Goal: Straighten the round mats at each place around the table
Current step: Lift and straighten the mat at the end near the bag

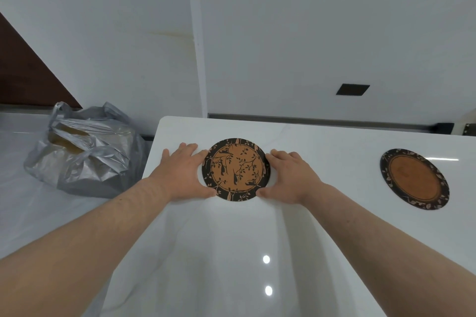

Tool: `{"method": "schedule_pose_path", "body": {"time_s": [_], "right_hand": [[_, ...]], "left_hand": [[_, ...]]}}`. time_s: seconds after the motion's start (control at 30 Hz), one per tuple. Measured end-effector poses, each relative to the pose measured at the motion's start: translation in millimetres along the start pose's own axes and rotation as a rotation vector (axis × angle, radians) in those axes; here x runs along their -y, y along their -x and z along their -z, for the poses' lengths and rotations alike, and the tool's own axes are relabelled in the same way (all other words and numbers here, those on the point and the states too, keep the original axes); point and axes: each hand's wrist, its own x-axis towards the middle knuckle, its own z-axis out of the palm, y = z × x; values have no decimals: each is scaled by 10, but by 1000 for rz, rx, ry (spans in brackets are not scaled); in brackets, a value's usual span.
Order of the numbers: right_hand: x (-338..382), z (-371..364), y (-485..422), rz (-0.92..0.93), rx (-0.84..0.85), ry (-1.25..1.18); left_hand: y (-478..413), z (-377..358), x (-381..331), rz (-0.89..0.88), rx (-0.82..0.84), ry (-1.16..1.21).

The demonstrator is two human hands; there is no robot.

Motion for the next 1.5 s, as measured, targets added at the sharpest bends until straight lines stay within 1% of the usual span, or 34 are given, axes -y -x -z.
{"method": "schedule_pose_path", "body": {"time_s": [0.2, 0.37, 0.8, 1.07, 1.33, 1.4, 1.5], "right_hand": [[-2, -7, -4, 4, 1, -2], [-28, 16, -14, 16, 32, 1], [2, 7, -5, 8, 35, -15], [27, 33, -26, 6, 62, -21], [65, 8, 80, 2, 71, -24], [84, 18, 151, 4, 13, -53], [60, 58, 300, 18, -32, -113]], "left_hand": [[16, -19, -5, 22, -11, 9], [12, -25, -20, 24, -2, -14], [-20, -66, -35, 30, 17, -73], [-71, -33, -70, 66, 50, -7], [57, -18, -107, 83, 62, -30], [124, 4, -118, 74, 50, 3], [278, 30, -79, 96, 49, 194]]}}
